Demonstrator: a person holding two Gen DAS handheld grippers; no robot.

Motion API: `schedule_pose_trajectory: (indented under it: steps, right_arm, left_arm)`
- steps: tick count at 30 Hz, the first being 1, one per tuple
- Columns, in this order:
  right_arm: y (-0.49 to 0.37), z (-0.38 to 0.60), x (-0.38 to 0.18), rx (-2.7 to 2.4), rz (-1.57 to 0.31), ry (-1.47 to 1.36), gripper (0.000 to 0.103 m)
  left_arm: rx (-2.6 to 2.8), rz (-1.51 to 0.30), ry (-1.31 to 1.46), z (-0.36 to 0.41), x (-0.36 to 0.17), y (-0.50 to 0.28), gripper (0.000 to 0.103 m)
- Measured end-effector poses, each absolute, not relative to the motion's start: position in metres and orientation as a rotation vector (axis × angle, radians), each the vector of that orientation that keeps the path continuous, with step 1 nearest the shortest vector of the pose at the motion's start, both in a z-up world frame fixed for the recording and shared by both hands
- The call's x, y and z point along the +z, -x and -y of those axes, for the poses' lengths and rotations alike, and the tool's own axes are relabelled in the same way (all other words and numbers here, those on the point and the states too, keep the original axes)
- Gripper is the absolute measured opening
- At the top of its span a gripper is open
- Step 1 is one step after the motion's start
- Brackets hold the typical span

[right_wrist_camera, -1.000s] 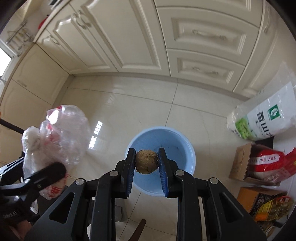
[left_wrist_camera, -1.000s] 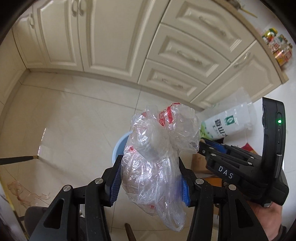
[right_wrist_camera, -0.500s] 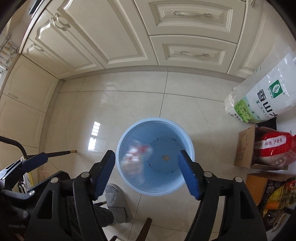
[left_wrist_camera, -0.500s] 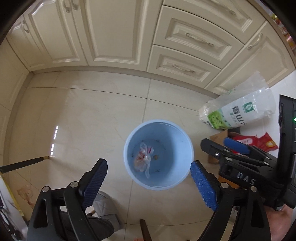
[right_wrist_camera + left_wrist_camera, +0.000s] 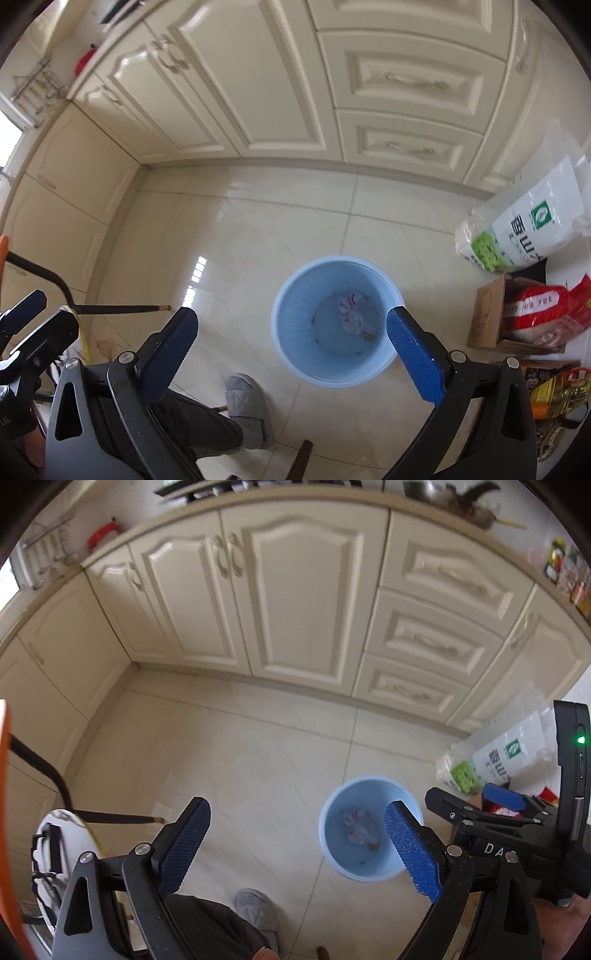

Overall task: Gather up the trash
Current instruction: 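Move both empty tools back to the orange table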

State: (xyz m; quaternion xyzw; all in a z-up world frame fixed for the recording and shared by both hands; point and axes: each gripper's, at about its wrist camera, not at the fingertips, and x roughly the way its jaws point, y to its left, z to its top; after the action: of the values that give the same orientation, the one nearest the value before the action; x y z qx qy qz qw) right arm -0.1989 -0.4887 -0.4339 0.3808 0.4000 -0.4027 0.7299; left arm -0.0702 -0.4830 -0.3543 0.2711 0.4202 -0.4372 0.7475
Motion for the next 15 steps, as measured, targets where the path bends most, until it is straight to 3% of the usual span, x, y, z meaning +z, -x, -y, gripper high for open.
schedule_pose_trajectory:
  steps: [15]
  right_arm:
    - [0.081,0.376,-0.247,-0.692,-0.658,-0.518,0.103]
  left_arm:
    - [-0.79,-0.651,-0.298,0.228,-0.169,0.094,0.097]
